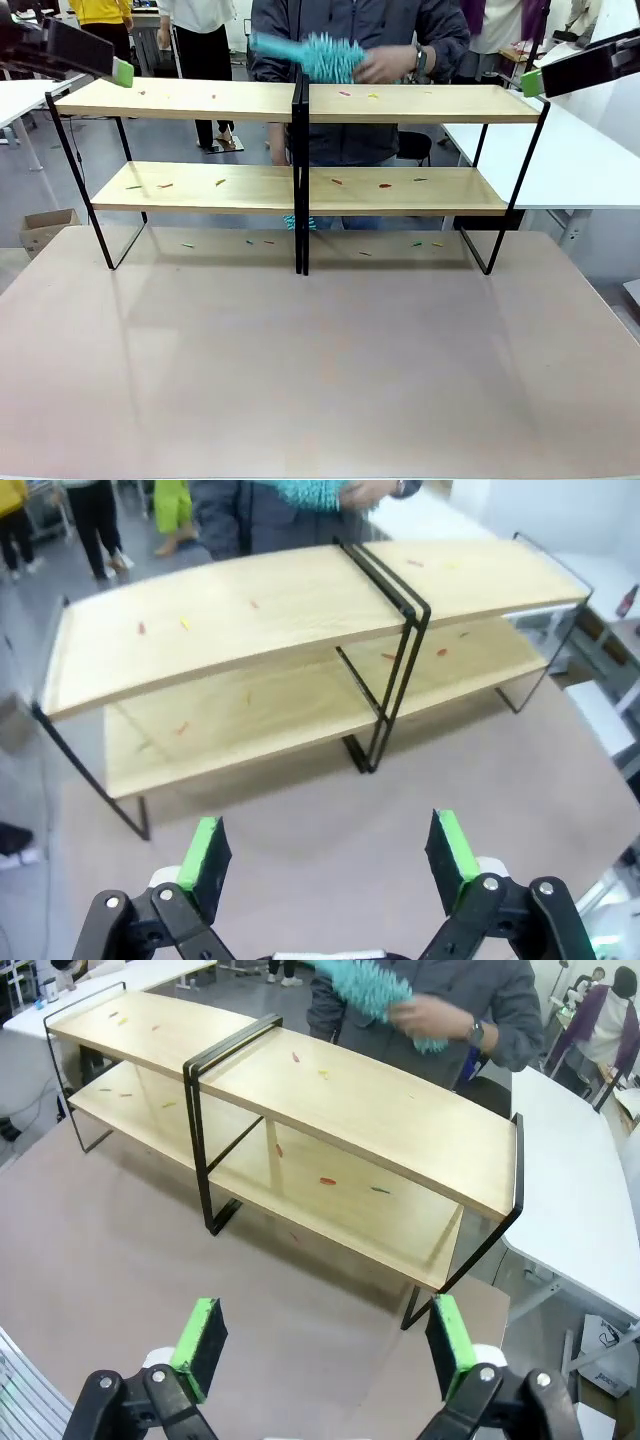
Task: Clean the shelves.
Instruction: Pick up the Duster when the human hands it over.
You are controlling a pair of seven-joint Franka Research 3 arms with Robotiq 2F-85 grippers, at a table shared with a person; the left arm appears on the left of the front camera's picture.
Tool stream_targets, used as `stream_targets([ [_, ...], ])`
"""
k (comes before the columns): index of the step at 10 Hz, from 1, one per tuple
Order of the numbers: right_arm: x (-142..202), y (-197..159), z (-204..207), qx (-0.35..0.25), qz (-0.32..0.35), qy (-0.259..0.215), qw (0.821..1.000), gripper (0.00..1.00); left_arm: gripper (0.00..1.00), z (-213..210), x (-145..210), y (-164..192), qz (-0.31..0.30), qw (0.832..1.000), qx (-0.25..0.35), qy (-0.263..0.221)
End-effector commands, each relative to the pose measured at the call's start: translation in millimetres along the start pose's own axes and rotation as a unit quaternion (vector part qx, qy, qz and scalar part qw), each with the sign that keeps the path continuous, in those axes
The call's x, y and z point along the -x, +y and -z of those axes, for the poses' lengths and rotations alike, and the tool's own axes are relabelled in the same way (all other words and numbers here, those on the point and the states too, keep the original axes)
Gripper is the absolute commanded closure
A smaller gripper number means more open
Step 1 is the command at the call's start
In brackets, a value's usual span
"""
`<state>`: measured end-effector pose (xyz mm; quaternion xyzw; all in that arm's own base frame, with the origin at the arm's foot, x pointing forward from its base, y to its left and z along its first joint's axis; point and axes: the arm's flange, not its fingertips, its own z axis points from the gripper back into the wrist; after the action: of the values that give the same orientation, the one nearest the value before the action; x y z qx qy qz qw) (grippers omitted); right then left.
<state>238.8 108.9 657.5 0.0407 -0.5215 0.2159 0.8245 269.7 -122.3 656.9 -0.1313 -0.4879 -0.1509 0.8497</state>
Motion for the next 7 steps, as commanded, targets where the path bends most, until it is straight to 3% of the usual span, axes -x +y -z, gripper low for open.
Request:
stream_targets([
  [1, -6.1, -0.8, 6.2, 0.008, 0.015, -0.003, 1.000, 0.00, 0.00, 10.5, -6.2, -6.7, -0.032, 0.999, 0.003, 0.006],
  [7, -7.9, -3.4, 11.6, 0.011, 0.022, -0.004, 1.000, 0.00, 0.00, 20.0, -3.1, -9.3, 0.015, 0.999, -0.012, 0.047],
])
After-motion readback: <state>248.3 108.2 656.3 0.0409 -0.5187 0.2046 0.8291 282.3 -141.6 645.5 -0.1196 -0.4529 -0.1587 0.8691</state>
